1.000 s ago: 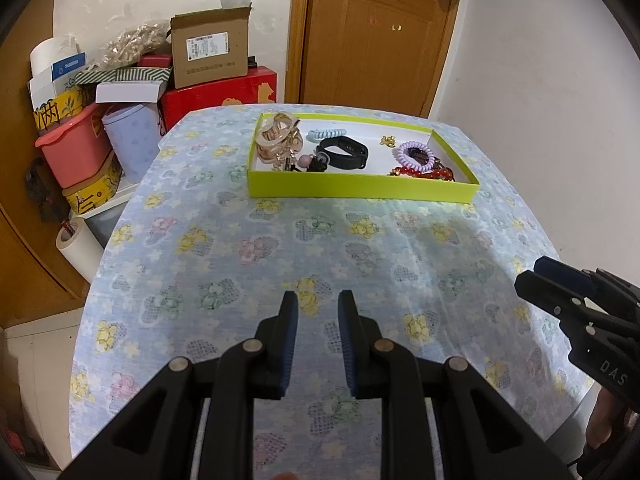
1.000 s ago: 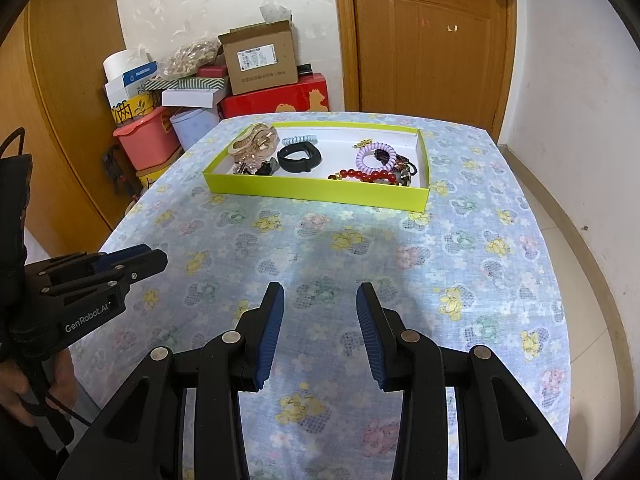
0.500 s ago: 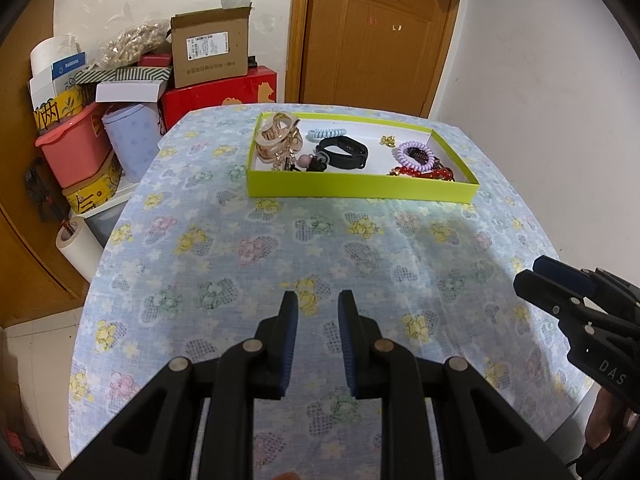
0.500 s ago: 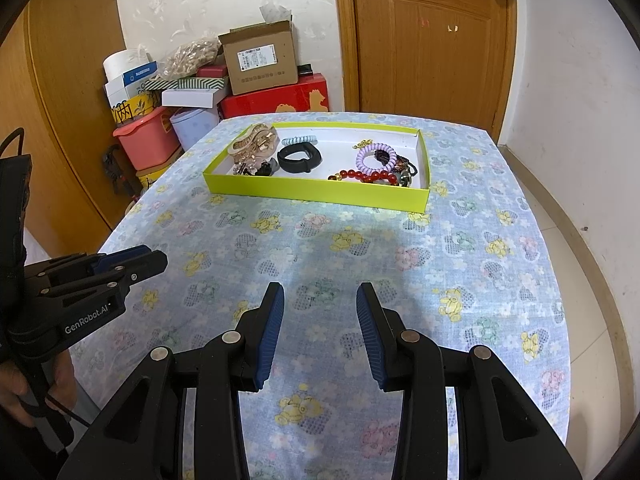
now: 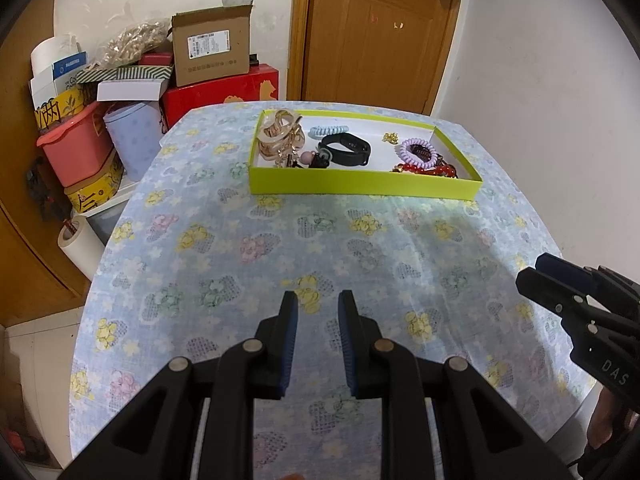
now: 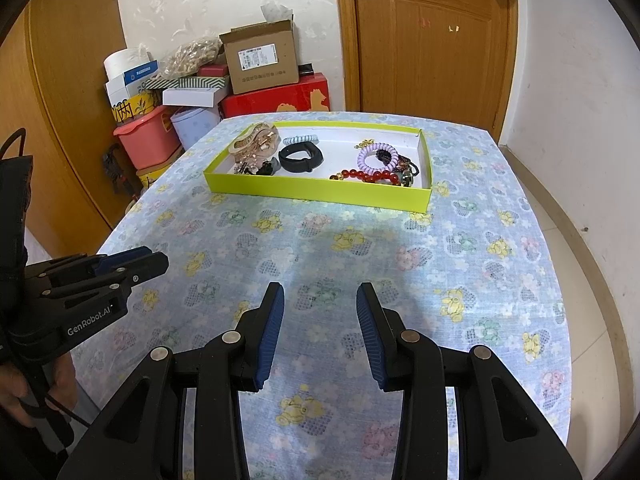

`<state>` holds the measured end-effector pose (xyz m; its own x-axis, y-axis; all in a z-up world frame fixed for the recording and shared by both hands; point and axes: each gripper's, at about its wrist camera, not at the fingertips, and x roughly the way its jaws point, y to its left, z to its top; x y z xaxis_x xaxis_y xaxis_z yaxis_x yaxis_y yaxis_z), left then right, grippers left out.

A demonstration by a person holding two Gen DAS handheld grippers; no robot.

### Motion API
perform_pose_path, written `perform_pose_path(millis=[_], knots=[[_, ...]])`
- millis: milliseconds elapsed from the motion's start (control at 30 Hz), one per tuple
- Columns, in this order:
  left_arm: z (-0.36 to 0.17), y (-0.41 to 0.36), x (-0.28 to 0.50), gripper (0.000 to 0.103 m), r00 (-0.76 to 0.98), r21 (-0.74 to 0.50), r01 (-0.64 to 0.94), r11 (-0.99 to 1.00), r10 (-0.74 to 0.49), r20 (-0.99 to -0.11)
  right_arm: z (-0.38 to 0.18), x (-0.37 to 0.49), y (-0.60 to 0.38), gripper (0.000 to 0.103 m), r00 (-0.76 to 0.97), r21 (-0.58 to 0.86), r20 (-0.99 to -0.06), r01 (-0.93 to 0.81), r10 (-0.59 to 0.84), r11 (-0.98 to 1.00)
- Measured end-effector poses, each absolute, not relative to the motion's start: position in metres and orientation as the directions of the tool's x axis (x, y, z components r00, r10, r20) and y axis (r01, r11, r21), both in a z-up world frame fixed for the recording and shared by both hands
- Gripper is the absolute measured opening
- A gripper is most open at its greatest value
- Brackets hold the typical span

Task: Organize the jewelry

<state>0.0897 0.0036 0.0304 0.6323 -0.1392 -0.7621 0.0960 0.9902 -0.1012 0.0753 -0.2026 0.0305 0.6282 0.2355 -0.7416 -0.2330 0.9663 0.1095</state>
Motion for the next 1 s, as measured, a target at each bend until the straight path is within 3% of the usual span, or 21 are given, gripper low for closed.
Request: perform_pose_path(millis=[1000], knots=[[0.0284,0.0042,0.0894,0.022,0.630,-0.089,0.104,0.991,-0.135,-0.765,0.0300,0.0762,-0.2018,0.039,0.627,0.108,-0.743,-0.235,0.235,0.966]])
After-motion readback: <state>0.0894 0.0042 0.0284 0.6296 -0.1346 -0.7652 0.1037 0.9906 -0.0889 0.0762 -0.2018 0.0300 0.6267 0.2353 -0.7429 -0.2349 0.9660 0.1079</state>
